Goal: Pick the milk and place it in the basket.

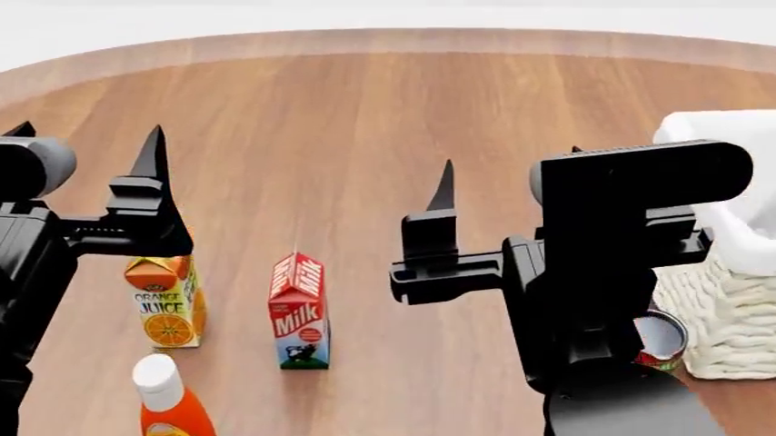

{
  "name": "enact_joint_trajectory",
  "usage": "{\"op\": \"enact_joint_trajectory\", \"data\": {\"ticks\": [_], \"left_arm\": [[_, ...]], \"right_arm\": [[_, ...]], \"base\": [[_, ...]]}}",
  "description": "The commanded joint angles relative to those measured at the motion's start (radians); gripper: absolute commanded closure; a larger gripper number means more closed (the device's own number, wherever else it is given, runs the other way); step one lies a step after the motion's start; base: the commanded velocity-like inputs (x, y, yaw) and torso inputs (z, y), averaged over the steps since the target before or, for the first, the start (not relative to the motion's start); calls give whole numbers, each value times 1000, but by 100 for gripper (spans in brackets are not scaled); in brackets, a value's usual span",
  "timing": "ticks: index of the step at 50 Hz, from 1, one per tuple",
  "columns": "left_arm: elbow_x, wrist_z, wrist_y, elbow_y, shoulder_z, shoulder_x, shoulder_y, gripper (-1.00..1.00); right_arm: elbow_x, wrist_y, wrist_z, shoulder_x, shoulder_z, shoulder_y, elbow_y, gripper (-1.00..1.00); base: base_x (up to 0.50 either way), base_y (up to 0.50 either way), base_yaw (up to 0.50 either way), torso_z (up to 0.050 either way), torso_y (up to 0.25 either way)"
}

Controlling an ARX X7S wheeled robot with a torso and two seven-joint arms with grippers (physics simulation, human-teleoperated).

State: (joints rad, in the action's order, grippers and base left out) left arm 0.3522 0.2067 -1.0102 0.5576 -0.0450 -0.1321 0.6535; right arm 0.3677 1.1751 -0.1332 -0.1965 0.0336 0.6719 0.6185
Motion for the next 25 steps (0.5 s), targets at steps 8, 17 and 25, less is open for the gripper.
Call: {"op": "enact_joint_trajectory", "data": {"ticks": [8,17,25], "left_arm": [[18,5,4,-8,-6,-13,8,-100],[24,11,6,-3,-10,-18,8,-100],[33,9,15,-1,-10,-24,0,-100]], "right_arm": [[12,-16,2,-4,5,3,-23,-100],[19,-12,-2,-8,9,2,-18,-100],[20,-33,1,-10,14,-8,-39,-100]], "base": [[500,0,0,0,2],[500,0,0,0,0],[500,0,0,0,1]]}}
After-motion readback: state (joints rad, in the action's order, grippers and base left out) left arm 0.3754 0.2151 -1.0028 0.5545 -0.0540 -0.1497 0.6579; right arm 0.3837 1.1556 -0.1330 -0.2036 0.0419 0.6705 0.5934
